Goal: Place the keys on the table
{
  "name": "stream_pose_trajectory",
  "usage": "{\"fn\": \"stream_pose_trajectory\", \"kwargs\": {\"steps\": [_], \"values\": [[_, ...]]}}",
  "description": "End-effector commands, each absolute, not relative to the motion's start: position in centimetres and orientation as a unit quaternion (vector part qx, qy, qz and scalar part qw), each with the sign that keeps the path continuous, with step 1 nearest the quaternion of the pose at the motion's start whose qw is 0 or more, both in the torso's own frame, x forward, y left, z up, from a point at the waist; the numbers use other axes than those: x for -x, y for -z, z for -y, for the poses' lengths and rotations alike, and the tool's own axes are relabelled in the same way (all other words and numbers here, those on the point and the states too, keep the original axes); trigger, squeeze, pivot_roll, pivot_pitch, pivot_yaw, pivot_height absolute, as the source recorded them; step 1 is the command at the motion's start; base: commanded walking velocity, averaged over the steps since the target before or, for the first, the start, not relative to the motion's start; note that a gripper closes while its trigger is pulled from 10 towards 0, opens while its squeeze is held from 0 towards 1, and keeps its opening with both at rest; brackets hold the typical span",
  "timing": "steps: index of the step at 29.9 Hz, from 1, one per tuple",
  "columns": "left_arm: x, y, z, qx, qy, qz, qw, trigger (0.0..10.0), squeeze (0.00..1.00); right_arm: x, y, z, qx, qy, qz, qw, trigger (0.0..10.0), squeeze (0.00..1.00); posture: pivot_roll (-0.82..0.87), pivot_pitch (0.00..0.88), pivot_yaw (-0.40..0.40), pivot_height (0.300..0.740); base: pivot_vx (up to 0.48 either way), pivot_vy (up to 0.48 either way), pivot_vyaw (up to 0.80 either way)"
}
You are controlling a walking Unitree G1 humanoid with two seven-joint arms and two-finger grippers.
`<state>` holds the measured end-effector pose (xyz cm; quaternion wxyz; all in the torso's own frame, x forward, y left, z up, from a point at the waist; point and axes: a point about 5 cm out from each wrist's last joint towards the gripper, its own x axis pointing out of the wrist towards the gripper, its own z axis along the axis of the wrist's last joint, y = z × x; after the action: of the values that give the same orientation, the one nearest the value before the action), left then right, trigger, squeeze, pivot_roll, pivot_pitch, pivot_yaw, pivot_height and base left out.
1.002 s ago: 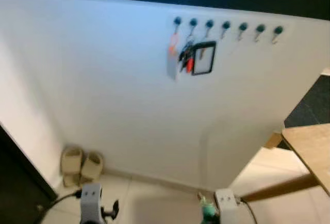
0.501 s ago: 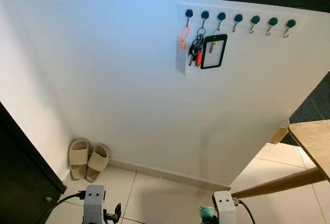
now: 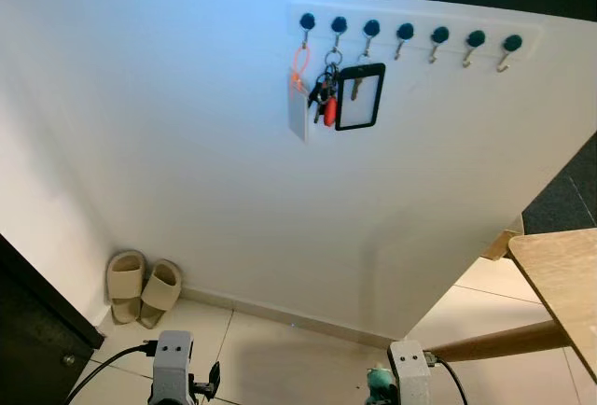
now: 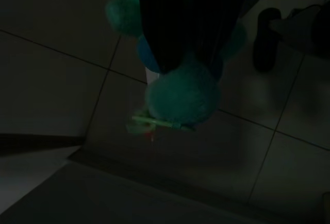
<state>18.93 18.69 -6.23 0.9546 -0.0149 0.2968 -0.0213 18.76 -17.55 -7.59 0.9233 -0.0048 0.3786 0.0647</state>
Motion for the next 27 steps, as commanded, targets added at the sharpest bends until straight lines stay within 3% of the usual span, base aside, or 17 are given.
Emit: {"fn": "stream_pose_trajectory", "kwargs": {"steps": [1,27], "values": [[-18.03,6.72,-18.65,0.016,0.019,-0.309,0.951,10.0,0.00,-18.07,8.01,17.16,0.002,-0.069,-0.391,0.918,10.0,0.00,0.06,0.066,-0.047,0.740,0.000,0.000,-0.49],[-18.08,6.51,-18.63,0.020,0.020,-0.291,0.956,10.0,0.00,-18.09,8.00,16.81,0.013,-0.082,-0.389,0.918,10.0,0.00,0.06,0.066,-0.044,0.740,0.000,0.000,-0.78]]}}
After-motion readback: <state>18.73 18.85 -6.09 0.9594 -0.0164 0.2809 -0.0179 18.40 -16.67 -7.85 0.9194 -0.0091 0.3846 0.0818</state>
